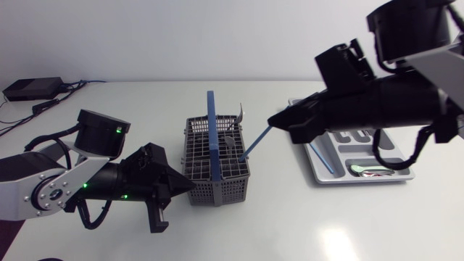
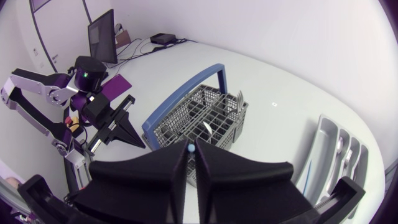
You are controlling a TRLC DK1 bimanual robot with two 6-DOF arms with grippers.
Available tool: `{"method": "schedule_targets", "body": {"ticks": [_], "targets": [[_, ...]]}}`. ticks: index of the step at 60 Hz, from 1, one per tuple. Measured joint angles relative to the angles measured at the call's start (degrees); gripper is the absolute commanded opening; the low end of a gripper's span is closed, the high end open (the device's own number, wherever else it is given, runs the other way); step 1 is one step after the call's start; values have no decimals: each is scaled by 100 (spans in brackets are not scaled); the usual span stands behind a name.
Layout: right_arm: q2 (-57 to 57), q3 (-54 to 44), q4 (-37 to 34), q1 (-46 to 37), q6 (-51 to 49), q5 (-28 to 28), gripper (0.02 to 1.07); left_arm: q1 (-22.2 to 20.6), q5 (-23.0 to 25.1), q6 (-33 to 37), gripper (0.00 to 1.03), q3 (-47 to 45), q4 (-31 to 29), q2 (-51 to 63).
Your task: Unload the cutlery basket into the drawer organizer.
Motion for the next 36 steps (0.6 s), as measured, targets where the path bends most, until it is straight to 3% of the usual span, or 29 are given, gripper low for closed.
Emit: {"method": "schedule_targets", "body": {"ticks": [18,36], "targets": [[-529,280,-1126,-1425,-796,-459,12,2,-20,-105,20,0,-210,-319],[-20,588,-1928,-3283,-2131,-570,12,0,-138,-127,20,33,-579,-588]]}}
